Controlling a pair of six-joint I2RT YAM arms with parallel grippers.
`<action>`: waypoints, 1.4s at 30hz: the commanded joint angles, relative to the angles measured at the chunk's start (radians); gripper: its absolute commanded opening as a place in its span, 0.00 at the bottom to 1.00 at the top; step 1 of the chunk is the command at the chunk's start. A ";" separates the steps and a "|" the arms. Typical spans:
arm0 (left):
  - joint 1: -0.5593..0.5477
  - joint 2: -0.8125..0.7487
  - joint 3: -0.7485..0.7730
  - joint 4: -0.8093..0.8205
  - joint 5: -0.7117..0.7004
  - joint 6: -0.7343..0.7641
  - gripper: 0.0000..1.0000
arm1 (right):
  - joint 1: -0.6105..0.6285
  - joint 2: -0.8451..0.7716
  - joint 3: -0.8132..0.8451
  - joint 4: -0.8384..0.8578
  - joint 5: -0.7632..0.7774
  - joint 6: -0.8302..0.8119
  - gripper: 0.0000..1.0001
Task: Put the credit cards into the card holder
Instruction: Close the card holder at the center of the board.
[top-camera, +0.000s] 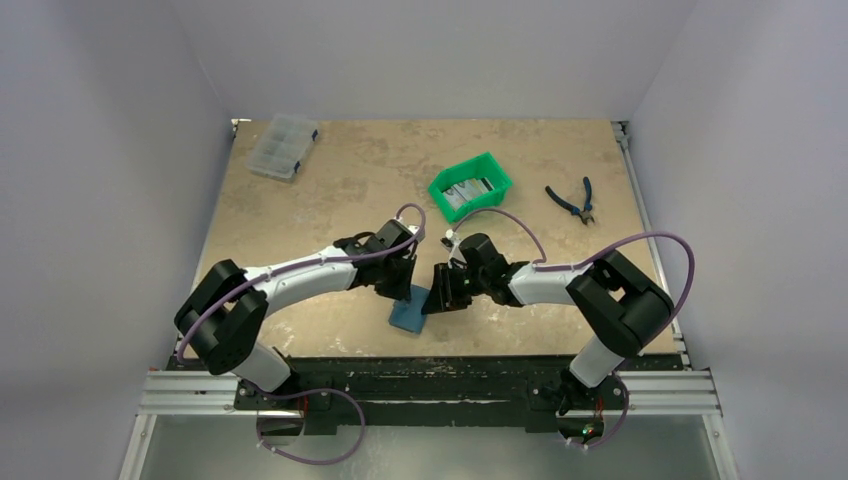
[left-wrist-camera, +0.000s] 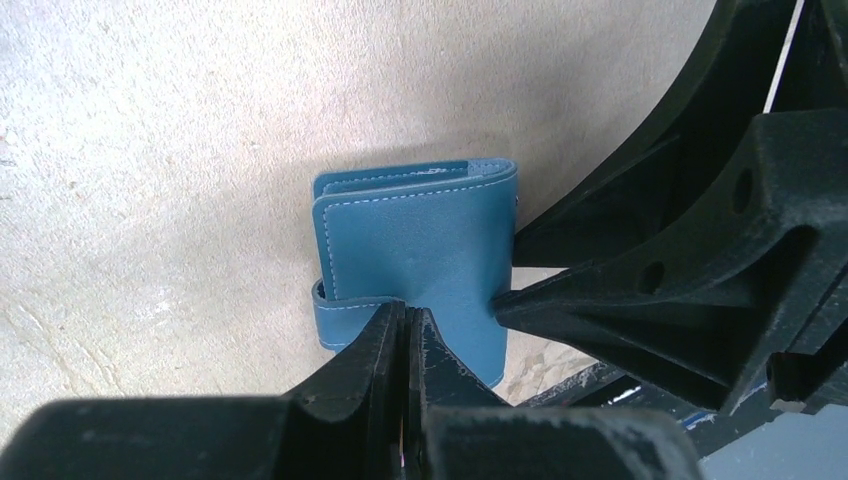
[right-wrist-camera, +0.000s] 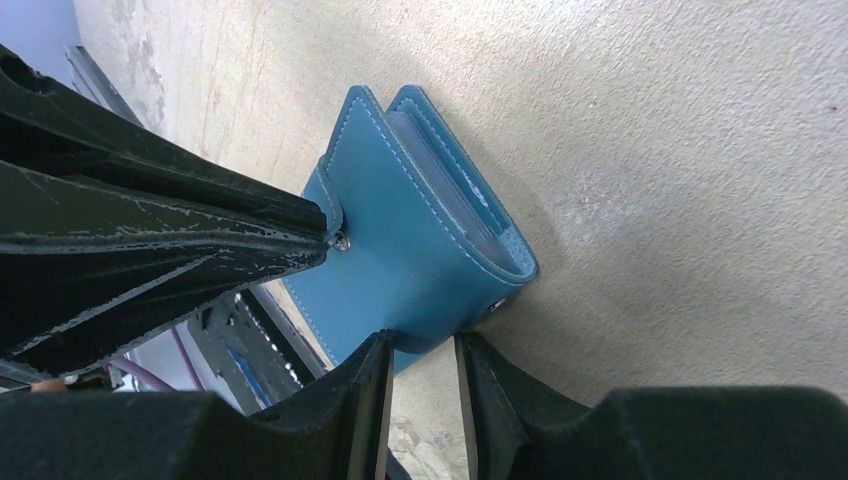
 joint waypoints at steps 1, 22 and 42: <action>-0.032 0.025 0.037 -0.016 -0.027 0.021 0.00 | 0.011 0.011 0.038 0.043 0.004 -0.002 0.37; -0.135 0.096 0.036 -0.058 -0.088 0.023 0.00 | 0.013 0.025 0.040 0.048 -0.001 -0.003 0.36; -0.149 -0.115 -0.310 0.192 -0.079 -0.206 0.00 | 0.018 0.037 0.043 0.041 -0.002 -0.005 0.36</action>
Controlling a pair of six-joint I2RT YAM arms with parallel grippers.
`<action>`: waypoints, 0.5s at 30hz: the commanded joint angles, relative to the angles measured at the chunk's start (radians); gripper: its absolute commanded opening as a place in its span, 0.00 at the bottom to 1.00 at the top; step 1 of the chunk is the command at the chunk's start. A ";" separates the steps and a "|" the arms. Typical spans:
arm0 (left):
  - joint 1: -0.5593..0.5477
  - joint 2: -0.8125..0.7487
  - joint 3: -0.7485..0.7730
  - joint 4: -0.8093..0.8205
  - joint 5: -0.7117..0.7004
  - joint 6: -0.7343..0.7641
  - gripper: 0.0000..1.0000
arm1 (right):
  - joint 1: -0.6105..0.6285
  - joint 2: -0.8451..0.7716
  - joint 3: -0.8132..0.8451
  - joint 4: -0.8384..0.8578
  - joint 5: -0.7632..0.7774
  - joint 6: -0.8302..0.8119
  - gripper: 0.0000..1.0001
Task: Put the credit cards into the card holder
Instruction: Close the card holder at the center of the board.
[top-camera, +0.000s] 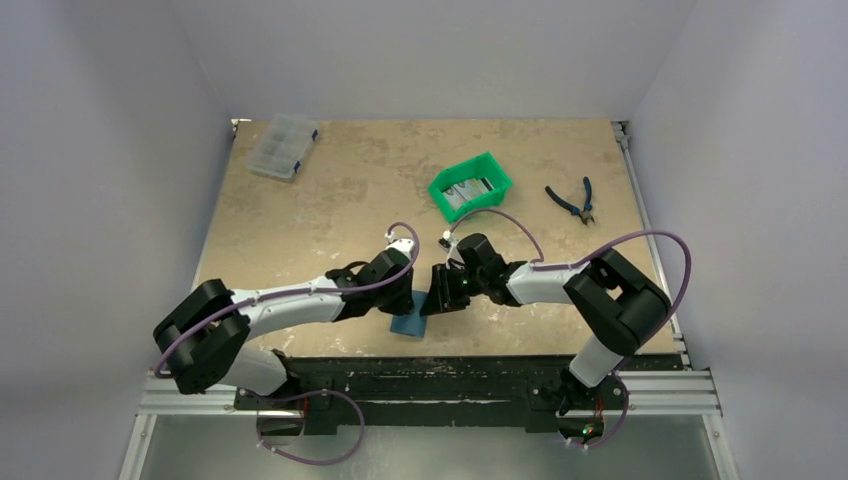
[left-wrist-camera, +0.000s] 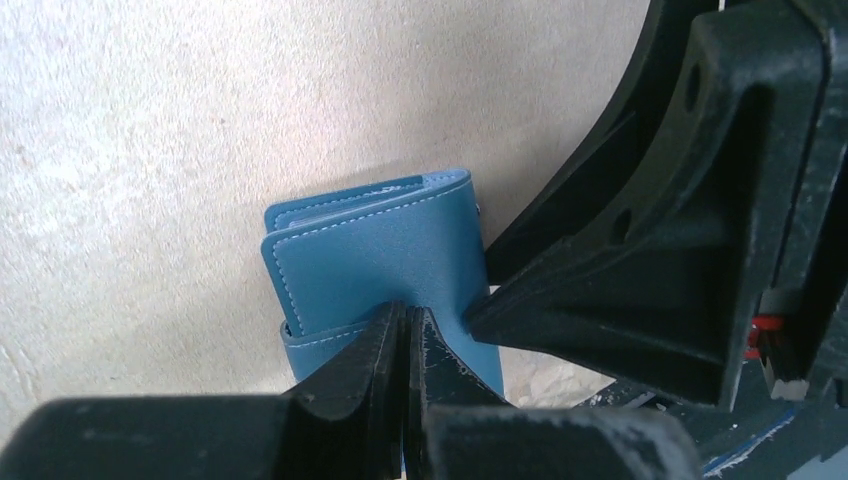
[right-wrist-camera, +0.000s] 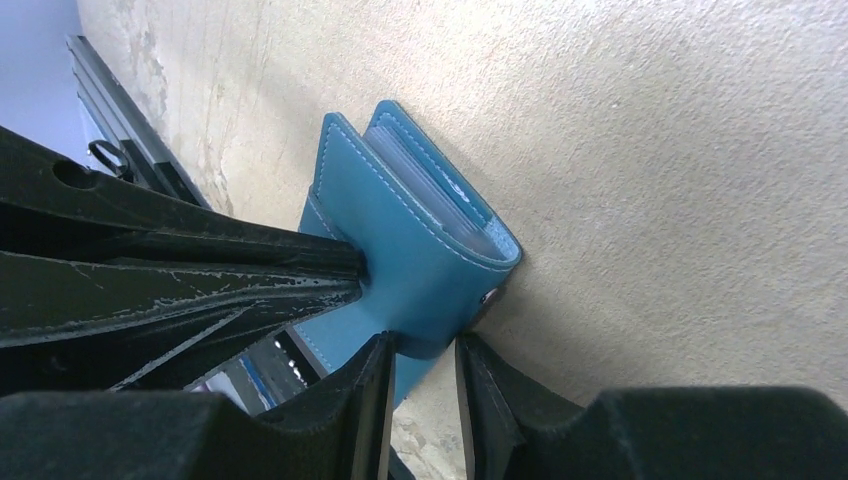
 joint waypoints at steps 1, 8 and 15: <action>-0.033 -0.024 -0.140 0.003 0.067 -0.104 0.00 | 0.014 0.026 0.039 0.040 0.003 -0.005 0.36; -0.071 -0.059 -0.250 0.118 -0.011 -0.174 0.00 | 0.018 0.040 0.041 0.037 0.010 -0.005 0.35; -0.082 -0.141 -0.392 0.187 -0.102 -0.282 0.00 | 0.018 0.046 0.038 0.040 0.022 -0.003 0.34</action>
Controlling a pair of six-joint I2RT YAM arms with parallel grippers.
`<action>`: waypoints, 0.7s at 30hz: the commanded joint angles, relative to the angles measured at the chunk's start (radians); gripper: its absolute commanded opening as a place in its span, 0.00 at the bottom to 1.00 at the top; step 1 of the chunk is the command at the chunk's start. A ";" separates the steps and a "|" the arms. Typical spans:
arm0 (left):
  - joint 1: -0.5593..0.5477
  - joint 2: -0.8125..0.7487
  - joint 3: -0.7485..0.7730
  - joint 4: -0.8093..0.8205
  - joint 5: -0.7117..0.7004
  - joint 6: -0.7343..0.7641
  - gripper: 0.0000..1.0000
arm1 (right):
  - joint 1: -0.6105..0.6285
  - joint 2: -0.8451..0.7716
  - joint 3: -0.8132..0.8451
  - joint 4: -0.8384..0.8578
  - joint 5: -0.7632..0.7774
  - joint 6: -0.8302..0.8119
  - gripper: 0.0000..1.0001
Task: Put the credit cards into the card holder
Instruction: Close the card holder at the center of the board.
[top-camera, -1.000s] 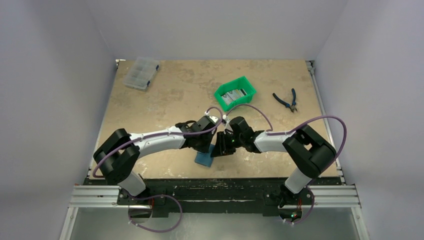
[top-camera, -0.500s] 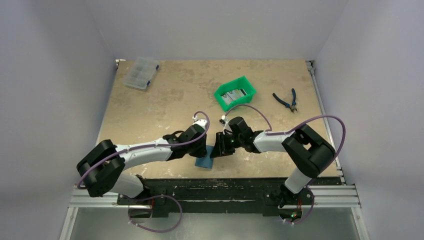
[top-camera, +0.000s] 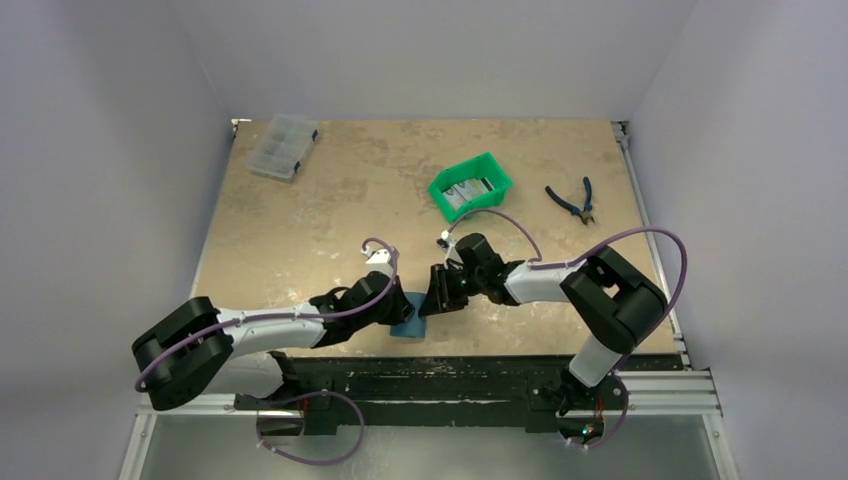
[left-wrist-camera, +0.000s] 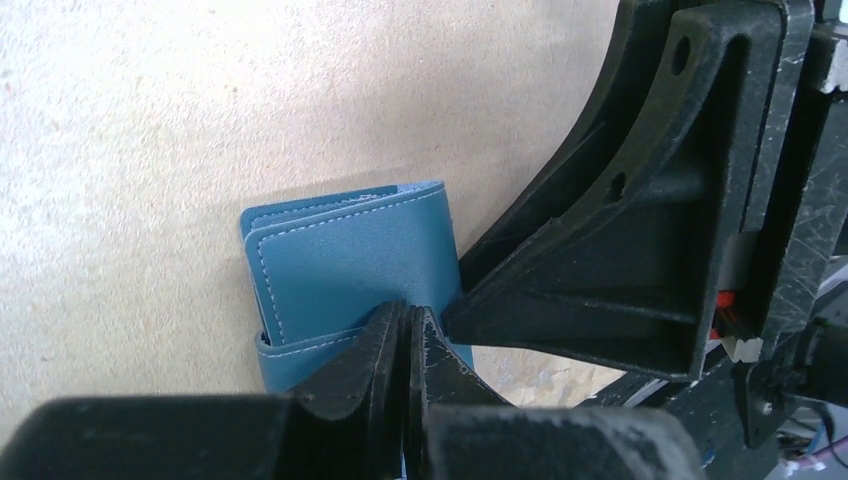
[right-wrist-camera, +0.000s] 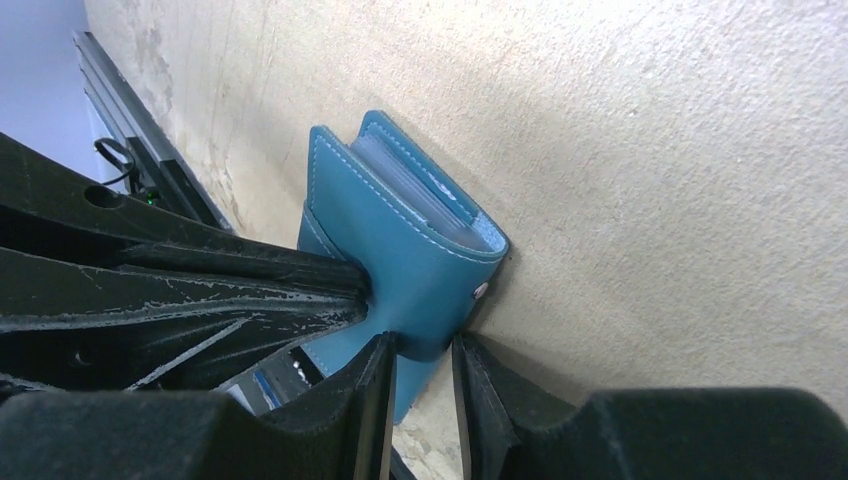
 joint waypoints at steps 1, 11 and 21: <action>-0.033 -0.010 -0.150 -0.119 -0.011 -0.100 0.00 | 0.012 0.027 0.027 0.034 0.038 -0.006 0.34; -0.034 -0.006 -0.303 0.022 -0.029 -0.212 0.00 | 0.012 -0.016 0.036 -0.023 0.070 -0.026 0.34; -0.004 0.023 -0.390 0.007 -0.036 -0.397 0.00 | 0.012 -0.070 0.047 -0.087 0.097 -0.055 0.34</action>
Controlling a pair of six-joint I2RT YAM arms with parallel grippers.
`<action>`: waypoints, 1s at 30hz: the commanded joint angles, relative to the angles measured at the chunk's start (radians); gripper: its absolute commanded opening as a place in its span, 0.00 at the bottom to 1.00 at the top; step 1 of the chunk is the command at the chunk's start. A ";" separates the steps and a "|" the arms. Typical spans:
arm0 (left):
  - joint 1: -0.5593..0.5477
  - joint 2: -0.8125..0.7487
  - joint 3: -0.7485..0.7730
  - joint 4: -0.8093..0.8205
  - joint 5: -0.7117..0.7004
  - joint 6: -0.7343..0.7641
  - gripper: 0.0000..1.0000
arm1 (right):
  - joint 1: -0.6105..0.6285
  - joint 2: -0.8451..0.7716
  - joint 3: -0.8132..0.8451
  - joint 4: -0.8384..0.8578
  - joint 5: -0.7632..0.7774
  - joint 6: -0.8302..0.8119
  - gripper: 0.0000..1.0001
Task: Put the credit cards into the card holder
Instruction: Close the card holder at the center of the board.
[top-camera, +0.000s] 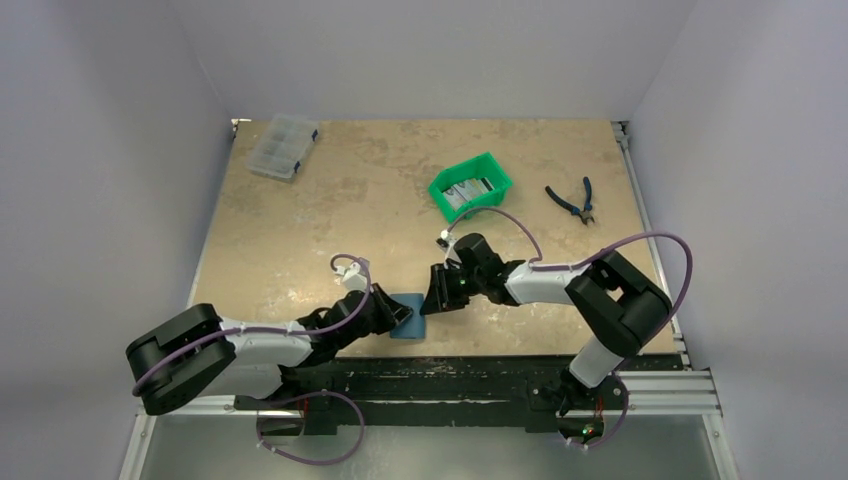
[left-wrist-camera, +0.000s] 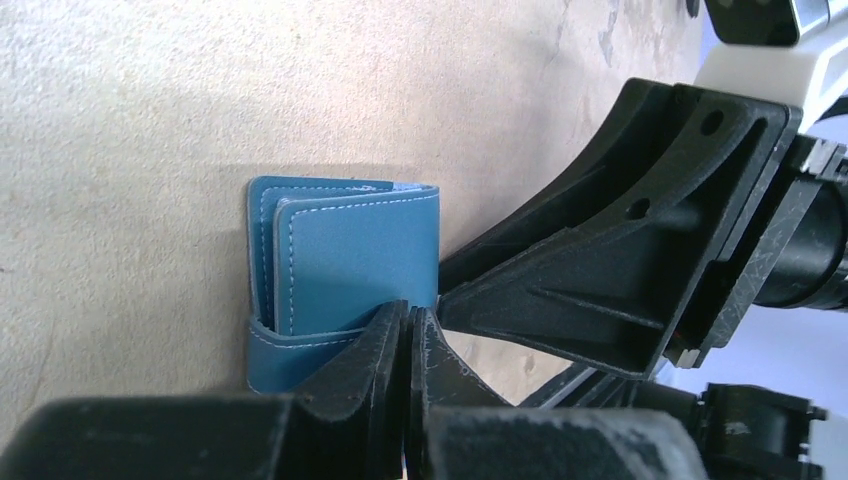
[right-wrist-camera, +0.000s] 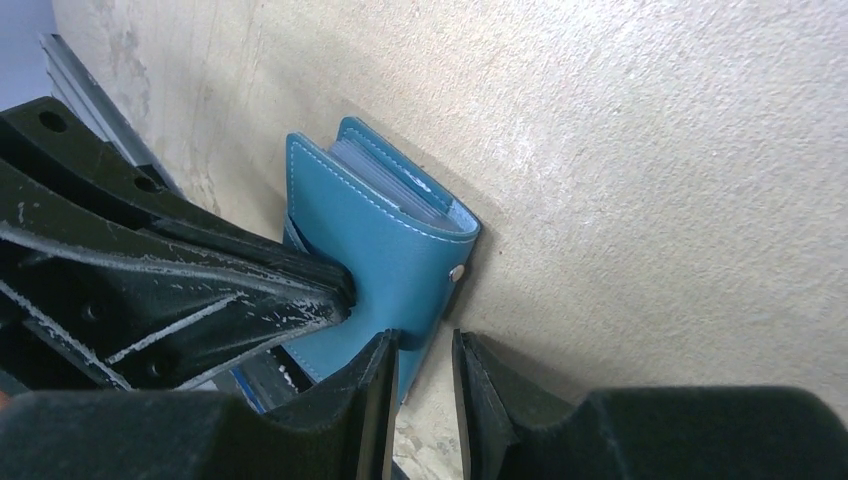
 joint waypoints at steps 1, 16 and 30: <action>0.025 0.069 -0.131 -0.370 0.027 -0.069 0.00 | 0.004 -0.055 0.039 -0.052 0.052 -0.041 0.34; 0.029 -0.019 -0.012 -0.397 -0.053 0.057 0.20 | 0.003 -0.095 0.050 -0.101 0.062 -0.088 0.40; 0.122 -0.232 0.486 -0.774 0.040 0.322 0.48 | 0.008 -0.089 0.155 -0.094 -0.034 -0.160 0.59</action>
